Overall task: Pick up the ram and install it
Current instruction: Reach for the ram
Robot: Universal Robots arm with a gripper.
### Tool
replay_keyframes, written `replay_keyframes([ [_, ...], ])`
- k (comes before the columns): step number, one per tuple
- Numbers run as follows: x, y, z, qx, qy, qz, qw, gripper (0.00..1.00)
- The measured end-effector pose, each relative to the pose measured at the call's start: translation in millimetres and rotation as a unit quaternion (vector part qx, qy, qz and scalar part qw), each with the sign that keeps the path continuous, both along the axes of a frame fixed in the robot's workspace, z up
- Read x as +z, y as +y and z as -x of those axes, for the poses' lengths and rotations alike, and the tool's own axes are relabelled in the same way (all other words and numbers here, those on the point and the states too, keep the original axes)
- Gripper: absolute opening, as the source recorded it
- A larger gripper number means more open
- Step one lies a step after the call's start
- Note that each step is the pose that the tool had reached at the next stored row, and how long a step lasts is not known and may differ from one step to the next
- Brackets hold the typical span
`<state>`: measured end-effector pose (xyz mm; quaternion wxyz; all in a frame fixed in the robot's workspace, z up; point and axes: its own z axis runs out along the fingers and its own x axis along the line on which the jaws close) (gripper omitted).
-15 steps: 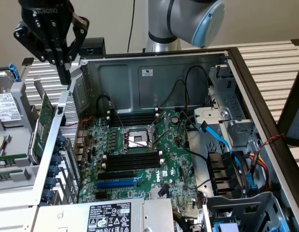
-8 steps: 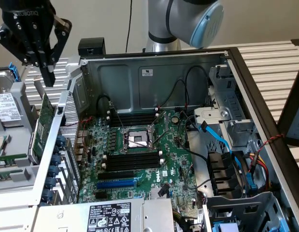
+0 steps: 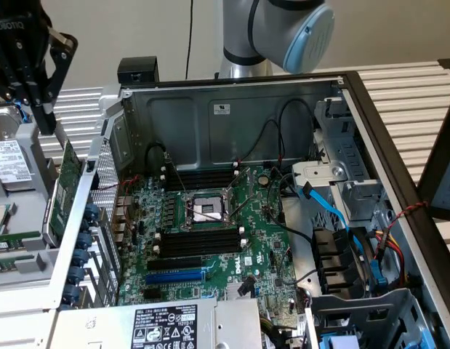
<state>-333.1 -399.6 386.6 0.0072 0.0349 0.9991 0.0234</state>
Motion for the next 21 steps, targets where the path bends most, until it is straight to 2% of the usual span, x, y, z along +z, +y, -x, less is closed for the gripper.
replay_keyframes([
  [8, -1.5, 0.0, 36.2, 0.0, 0.0005, -0.0001, 1.0, 0.11],
  [11, -1.5, 0.0, 49.7, 0.0, 0.0036, -0.0018, 1.0, 0.11],
  [15, -1.6, 0.0, 67.8, 0.0, 0.0104, -0.0083, 0.9999, 0.11],
  [17, -1.8, 0.0, 76.9, 0.0, 0.0119, -0.0089, 0.9999, 0.11],
  [21, -2.9, 0.0, 95.1, 0.0, 0.0129, -0.0089, 0.9999, 0.11],
])
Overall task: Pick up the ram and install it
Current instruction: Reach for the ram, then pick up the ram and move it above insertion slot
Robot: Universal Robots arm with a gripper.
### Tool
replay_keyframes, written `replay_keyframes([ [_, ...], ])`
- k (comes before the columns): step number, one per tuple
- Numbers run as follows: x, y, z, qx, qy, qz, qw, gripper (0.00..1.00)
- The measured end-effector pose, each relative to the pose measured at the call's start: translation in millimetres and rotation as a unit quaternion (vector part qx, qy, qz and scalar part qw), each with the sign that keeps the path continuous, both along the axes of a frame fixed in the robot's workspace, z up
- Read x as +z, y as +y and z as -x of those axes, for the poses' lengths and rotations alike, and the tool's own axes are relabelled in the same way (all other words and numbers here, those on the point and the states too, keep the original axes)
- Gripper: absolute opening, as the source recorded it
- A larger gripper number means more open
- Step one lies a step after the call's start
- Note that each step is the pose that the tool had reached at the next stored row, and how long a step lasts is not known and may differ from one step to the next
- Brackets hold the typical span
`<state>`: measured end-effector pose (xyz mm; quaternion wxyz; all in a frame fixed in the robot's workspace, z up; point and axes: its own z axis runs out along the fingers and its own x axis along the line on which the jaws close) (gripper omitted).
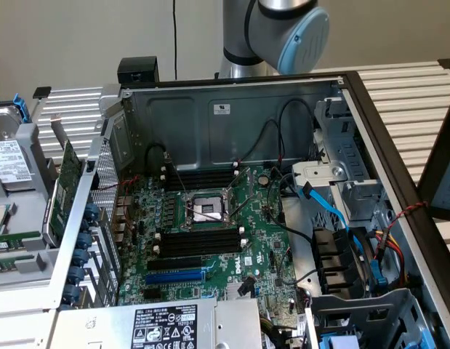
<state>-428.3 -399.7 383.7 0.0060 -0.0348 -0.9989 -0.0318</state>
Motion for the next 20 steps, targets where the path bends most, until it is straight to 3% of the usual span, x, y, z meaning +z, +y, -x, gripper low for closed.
replay_keyframes([
  [9, -1.8, 0.0, 32.5, 0.0, 0.0015, -0.0012, 1.0, 0.11],
  [20, -1.7, 0.0, 35.7, 0.003, 0.0016, -0.0015, 1.0, 0.11],
])
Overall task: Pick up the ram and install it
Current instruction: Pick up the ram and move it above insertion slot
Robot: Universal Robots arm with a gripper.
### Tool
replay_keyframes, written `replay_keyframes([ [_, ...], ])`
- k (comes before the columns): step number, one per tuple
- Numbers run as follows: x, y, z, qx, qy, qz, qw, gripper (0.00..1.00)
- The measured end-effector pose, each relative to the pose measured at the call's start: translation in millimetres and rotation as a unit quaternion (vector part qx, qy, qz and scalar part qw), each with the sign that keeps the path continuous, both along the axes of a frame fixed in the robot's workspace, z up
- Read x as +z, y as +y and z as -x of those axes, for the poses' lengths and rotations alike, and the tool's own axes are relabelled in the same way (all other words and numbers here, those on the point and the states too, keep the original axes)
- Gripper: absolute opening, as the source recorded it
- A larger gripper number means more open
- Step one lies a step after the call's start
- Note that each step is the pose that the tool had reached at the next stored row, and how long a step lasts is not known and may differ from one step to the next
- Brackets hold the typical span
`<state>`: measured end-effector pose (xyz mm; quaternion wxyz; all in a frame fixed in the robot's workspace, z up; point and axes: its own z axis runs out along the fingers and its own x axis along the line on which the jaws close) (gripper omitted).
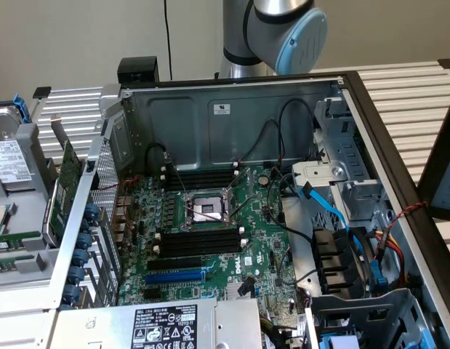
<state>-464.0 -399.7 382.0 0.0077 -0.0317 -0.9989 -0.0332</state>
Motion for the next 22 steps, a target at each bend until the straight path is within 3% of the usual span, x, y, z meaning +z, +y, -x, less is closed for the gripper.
replay_keyframes([
  [5, -0.3, 0.0, 0.0, 0.044, -0.0001, 0.0001, 0.999, 0.11],
  [11, -0.8, 0.0, 0.0, 0.099, 0.0, 0.0004, 0.9951, 0.11],
  [17, -1.3, 0.0, 0.0, 0.153, 0.0, 0.0004, 0.9882, 0.11],
  [22, -1.6, 0.0, 0.0, 0.198, -0.0001, 0.0004, 0.9802, 0.11],
])
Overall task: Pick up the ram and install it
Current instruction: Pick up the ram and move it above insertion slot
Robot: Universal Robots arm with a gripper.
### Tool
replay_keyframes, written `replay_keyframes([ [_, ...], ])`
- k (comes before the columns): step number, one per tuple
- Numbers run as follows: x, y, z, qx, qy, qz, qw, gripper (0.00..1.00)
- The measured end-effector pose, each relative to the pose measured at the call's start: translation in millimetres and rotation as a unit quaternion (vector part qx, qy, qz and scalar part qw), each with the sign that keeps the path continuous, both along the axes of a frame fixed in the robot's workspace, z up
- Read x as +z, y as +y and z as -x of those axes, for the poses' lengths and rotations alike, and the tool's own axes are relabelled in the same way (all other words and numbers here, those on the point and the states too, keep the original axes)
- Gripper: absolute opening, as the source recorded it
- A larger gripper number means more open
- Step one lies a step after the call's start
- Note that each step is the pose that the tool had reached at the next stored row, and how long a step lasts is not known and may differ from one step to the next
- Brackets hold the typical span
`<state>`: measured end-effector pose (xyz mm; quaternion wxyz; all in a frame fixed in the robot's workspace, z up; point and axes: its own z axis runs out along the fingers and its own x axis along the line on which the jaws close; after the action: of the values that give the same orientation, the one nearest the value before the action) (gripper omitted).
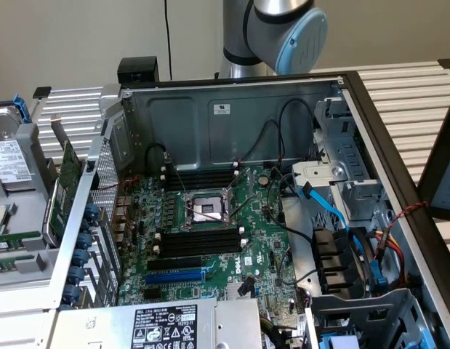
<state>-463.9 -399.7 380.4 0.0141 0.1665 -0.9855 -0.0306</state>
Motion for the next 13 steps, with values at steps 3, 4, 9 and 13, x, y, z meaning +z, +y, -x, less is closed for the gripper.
replay_keyframes([
  [3, -0.1, 0.0, 0.0, 0.027, 0.0001, 0.0, 0.9996, 0.11],
  [4, -0.1, 0.0, 0.1, 0.037, 0.0, 0.0, 0.9993, 0.11],
  [9, -0.3, 0.1, 0.4, 0.082, 0.0, 0.0, 0.9967, 0.11],
  [13, -0.7, 0.1, 0.4, 0.118, 0.0, 0.0, 0.993, 0.11],
])
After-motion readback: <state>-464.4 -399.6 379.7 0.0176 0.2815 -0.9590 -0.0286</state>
